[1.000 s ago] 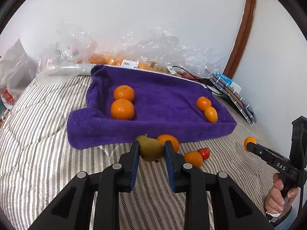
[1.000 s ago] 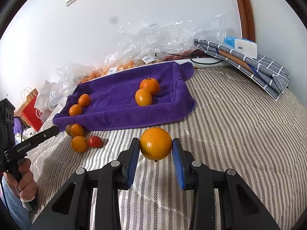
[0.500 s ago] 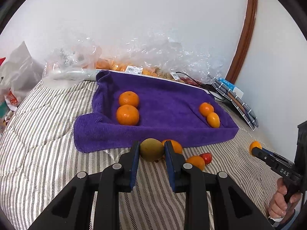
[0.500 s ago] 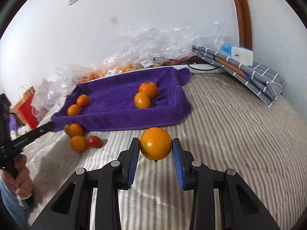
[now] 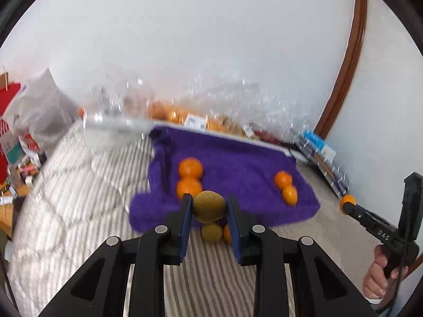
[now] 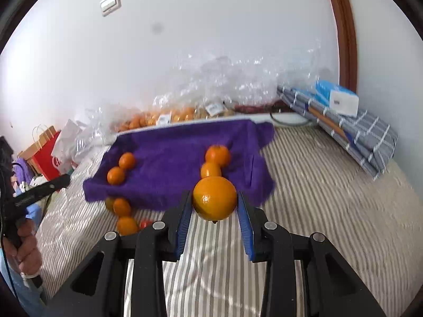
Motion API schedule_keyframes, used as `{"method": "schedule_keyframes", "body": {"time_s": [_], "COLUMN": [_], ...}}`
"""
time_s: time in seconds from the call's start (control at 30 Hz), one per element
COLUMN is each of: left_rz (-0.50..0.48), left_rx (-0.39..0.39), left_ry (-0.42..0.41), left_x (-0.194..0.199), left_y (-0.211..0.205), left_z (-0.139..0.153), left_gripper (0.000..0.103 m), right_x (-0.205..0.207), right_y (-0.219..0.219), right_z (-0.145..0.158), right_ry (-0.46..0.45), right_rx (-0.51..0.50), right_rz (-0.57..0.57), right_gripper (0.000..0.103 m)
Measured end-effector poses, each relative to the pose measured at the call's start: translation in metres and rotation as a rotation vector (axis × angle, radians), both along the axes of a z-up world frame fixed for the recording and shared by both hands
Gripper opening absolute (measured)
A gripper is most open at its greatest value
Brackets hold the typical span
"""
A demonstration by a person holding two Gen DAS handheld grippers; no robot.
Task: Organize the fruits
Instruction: 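Carry the kiwi and orange over the towel, lower them and open both tools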
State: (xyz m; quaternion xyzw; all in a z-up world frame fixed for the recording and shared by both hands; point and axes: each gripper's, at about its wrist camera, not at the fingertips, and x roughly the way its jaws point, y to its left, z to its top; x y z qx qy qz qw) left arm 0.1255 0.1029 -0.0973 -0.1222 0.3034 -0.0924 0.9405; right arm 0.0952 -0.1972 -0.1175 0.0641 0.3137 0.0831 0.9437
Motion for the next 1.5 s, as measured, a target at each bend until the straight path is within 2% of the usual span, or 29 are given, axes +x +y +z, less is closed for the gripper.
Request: {"method": "schedule_keyframes", "body": {"time_s": [0.17,0.33,0.47,0.7,0.83,0.87,0.97,1.07,1.17,1.5], "left_rz": [0.027,0.045,0.057,0.061,0.045,0.037,0.008,-0.013,-0.023,-0.049], "left_rx": [0.006,0.013,-0.021,-0.053,-0.069,-0.062,-0.043,-0.043,-0.031,0.03], "left_ry": [-0.038,-0.033,-0.024,0.019,0.058,0.07,0.084,0.102,0.122,0.151], "left_x": [0.019,0.046,0.067,0.11,0.124,0.127,0.129,0.13,0.132,0.135], "left_y": [0.004,0.001,-0.002,-0.017,-0.025,-0.027,-0.031,-0.035,-0.04,-0.057], "left_z": [0.027,0.03,0.026,-0.002,-0.03,-0.035,-0.044,-0.05,-0.056,-0.066], "left_gripper": [0.025,0.025,0.025,0.025,0.025,0.025,0.025,0.025,0.025,0.025], "right_x": [0.024,0.051,0.074,0.111,0.124,0.128,0.127,0.126,0.128,0.134], "right_y": [-0.004,-0.005,-0.008,-0.01,-0.019,-0.018,-0.015,-0.016,-0.011,-0.005], "right_z": [0.019,0.036,0.038,0.011,-0.022,-0.028,-0.03,-0.032,-0.039,-0.048], "right_ry": [-0.036,-0.069,-0.068,-0.022,0.046,0.079,0.08,0.101,0.13,0.193], "right_rx": [0.024,0.03,0.027,0.015,0.068,0.045,0.003,0.057,0.008,-0.045], "right_rz": [-0.012,-0.018,-0.019,-0.006,-0.015,-0.021,-0.01,0.035,0.027,0.026], "right_gripper": [0.034,0.034,0.035,0.035,0.035,0.035,0.035,0.035,0.035,0.035]}}
